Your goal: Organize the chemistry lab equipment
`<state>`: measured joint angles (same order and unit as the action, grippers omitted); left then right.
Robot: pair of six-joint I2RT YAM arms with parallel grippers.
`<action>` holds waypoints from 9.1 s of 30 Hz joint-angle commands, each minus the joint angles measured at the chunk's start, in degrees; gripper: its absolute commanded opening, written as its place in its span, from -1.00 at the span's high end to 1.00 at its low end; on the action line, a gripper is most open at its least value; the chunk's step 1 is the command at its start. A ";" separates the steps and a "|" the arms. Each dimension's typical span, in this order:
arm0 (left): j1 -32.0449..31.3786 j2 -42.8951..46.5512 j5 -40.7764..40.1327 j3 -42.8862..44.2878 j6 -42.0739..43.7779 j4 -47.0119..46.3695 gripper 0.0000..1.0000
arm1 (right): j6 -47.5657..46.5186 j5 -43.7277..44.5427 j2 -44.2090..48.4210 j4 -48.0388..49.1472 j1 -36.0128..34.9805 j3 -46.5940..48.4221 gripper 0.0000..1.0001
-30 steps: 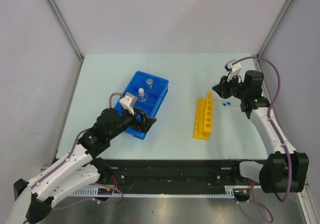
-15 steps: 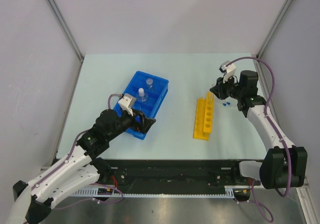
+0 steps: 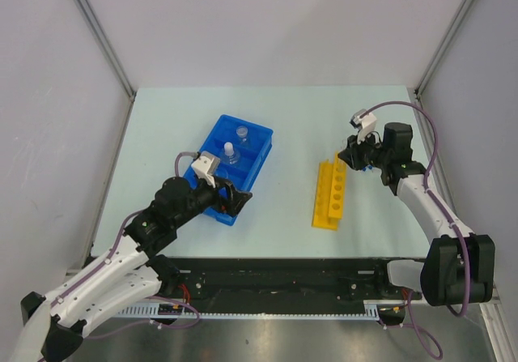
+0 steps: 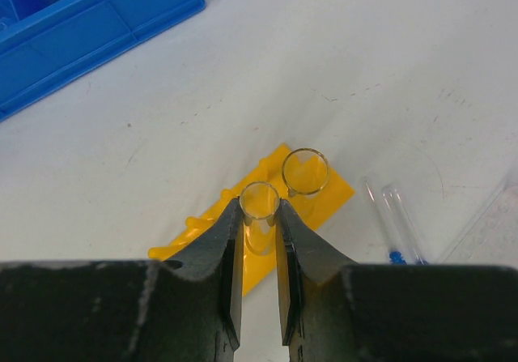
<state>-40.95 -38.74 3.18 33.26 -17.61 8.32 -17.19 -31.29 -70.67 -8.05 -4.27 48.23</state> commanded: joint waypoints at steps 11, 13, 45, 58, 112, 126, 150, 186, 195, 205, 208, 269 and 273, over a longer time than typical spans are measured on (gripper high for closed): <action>0.34 0.77 0.16 -0.65 -1.03 -0.49 -0.82 | -2.23 -1.41 2.29 0.58 0.67 -0.77 0.44; 0.34 0.77 0.07 -0.65 -0.94 -0.58 -0.83 | -2.15 -1.50 2.56 0.41 0.76 -0.85 0.42; 0.34 -0.10 -1.32 3.48 -2.43 3.89 -0.99 | 2.78 -12.47 6.95 -10.83 6.01 6.97 0.06; 1.05 -26.89 -5.64 19.80 1.16 20.15 -0.99 | -1.00 -29.35 7.83 -14.01 14.37 2.58 -0.52; 26.96 -69.36 -11.89 54.54 18.22 28.34 0.69 | -2.50 -34.28 11.17 -15.32 20.44 1.61 -0.57; 35.32 -81.93 -13.20 68.17 20.94 29.30 0.68 | -2.85 -34.37 10.91 -15.85 20.97 1.61 -0.57; 36.64 -58.14 1.21 54.92 8.83 25.17 -0.54 | -3.02 -35.24 11.35 -16.11 22.73 1.69 -0.57; -23.55 -66.63 -24.45 58.40 -27.39 21.38 -0.89 | 0.05 -33.22 11.26 -14.89 29.76 1.61 -0.58; -26.46 -78.84 -27.53 72.90 -28.19 29.03 -0.65 | 0.23 -32.87 11.17 -14.89 29.94 1.61 -0.58; -27.25 -87.98 -27.52 82.84 -25.46 32.90 -0.33 | 0.32 -32.96 11.26 -14.71 30.02 1.61 -0.58; -27.69 -90.45 -29.72 85.39 -24.85 35.10 -0.33 | 0.31 -33.05 11.26 -14.80 30.02 1.61 -0.58; -18.20 -74.20 -29.99 57.27 -14.30 21.92 -0.14 | 0.32 -33.75 11.08 -14.97 30.82 1.69 -0.58; -18.11 -73.76 -29.11 57.54 -13.77 22.27 -0.31 | 0.32 -33.93 11.00 -15.06 30.90 1.61 -0.58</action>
<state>-59.42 -116.07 -27.18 90.72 -32.71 30.92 -17.37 -63.90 -60.40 -24.10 26.30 49.69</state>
